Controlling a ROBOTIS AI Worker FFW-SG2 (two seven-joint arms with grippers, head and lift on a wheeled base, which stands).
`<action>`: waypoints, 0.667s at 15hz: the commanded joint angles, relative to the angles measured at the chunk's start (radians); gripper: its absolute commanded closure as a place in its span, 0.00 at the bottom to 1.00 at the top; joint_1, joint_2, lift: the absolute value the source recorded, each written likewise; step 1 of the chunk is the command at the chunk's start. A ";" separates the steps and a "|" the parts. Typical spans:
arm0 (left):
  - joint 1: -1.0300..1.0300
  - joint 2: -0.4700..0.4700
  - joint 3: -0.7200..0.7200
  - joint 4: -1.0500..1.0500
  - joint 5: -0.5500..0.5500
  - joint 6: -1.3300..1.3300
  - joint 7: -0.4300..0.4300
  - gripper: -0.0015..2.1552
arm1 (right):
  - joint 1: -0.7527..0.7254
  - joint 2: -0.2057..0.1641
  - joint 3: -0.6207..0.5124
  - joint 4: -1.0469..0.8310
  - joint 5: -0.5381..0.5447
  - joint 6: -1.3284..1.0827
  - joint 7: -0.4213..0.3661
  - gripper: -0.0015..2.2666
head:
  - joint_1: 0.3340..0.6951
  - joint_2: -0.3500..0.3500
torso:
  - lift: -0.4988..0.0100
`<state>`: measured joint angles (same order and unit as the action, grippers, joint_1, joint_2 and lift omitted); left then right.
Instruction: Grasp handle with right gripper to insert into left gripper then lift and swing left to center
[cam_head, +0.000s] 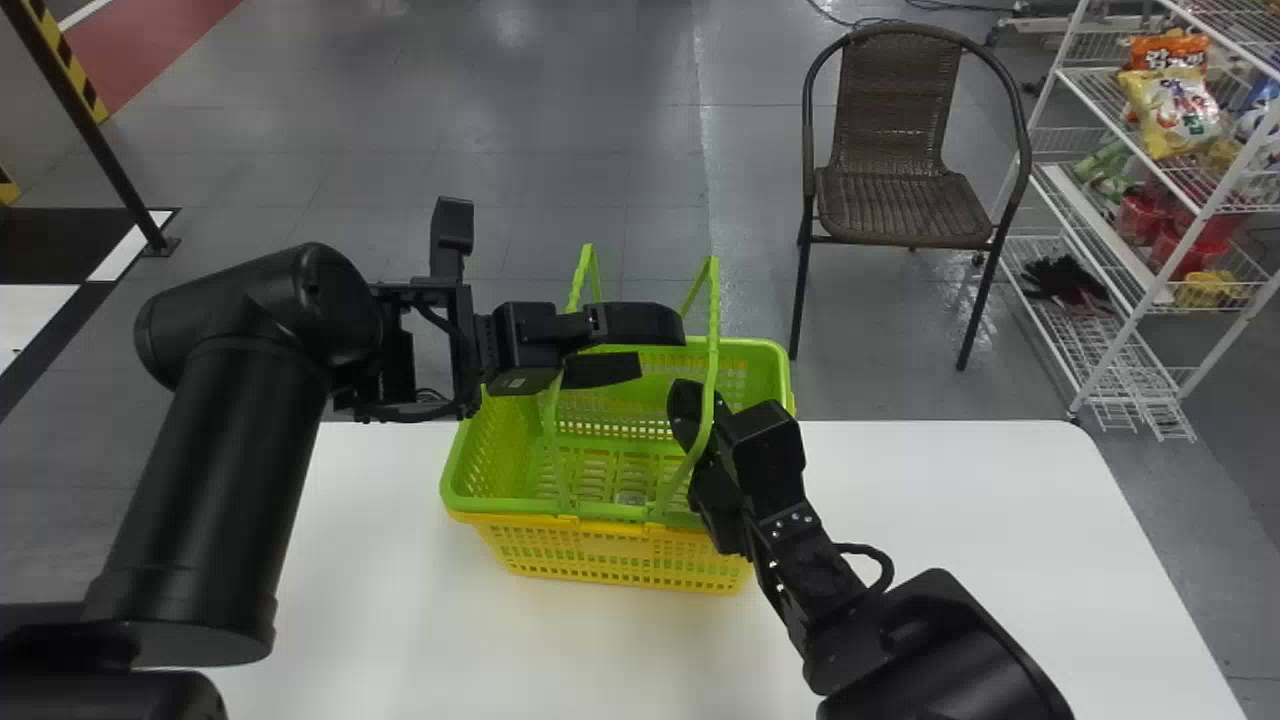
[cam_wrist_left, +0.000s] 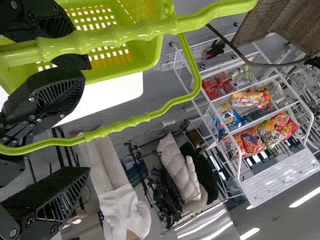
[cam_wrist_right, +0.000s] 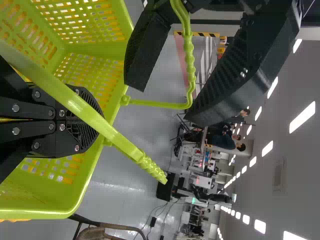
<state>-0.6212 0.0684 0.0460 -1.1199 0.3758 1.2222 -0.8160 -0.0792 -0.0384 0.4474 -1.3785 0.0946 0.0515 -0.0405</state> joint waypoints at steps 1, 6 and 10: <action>0.001 -0.004 0.000 0.002 0.000 -0.014 0.000 0.04 | -0.011 0.009 0.030 0.004 0.007 0.012 -0.003 0.94 | 1.00 0.56 | 0.98; 0.005 -0.013 0.000 0.003 0.005 -0.042 0.000 0.04 | -0.028 0.015 0.086 0.032 0.036 0.015 -0.006 0.94 | 1.00 0.61 | 0.98; 0.005 -0.013 0.003 0.003 0.018 -0.042 0.000 0.04 | 0.024 -0.012 0.034 -0.005 0.020 -0.009 -0.006 0.94 | 1.00 0.62 | 0.98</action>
<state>-0.6166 0.0552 0.0474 -1.1167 0.3896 1.1804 -0.8160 -0.0824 -0.0354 0.5098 -1.3580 0.1250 0.0498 -0.0451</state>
